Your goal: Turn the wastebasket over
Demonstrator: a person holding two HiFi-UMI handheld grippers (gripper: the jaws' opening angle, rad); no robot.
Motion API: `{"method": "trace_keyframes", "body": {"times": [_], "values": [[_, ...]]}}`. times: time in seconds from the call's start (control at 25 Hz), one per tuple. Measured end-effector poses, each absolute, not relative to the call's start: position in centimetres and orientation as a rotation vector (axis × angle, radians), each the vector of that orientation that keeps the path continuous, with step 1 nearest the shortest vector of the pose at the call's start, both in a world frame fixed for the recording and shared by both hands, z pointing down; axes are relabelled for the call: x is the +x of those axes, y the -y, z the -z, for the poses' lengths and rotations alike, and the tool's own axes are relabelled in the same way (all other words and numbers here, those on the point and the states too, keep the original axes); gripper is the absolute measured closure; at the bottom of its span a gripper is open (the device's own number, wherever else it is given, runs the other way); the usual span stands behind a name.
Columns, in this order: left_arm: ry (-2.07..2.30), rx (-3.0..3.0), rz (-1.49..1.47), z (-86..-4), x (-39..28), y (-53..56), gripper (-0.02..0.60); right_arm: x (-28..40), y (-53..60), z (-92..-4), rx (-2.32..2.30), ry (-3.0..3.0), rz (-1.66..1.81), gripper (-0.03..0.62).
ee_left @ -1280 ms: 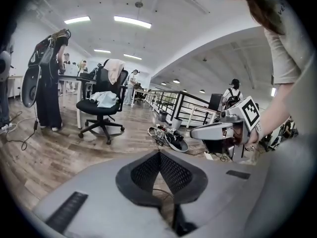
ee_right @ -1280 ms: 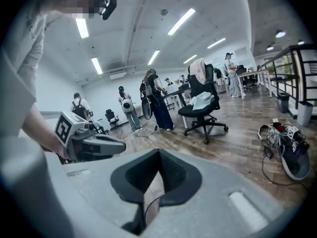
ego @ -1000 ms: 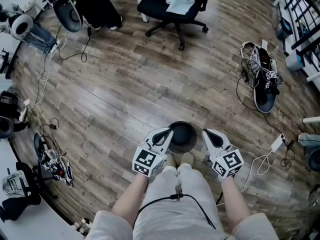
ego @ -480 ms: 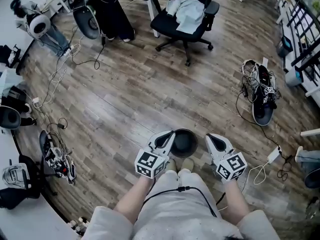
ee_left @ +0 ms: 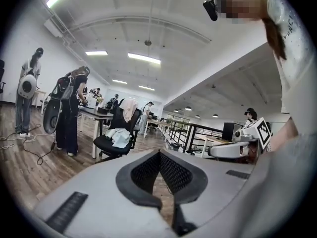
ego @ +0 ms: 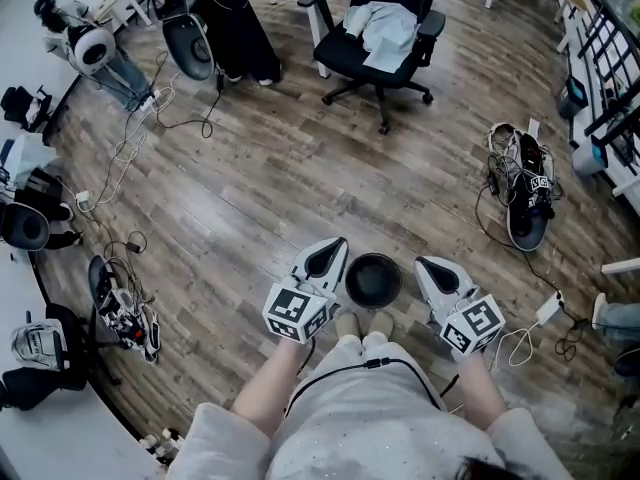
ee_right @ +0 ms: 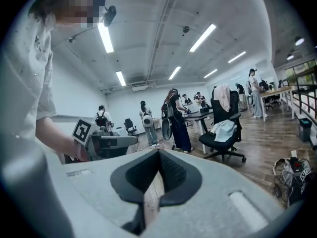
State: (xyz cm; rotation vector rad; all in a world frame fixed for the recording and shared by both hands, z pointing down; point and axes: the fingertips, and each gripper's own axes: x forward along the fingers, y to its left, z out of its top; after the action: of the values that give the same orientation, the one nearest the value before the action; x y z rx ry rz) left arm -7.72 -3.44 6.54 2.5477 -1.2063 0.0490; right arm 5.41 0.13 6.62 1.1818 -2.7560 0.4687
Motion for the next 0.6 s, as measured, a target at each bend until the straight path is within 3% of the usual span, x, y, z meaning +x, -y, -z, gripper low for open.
{"method": "trace_keyframes", "body": {"times": [0.6], "values": [[1.196,2.605,0.091,0.5,-8.9,2.6,0.583,2.8,0.4,0.4,1.149,2.823,-0.302,0.597]]}}
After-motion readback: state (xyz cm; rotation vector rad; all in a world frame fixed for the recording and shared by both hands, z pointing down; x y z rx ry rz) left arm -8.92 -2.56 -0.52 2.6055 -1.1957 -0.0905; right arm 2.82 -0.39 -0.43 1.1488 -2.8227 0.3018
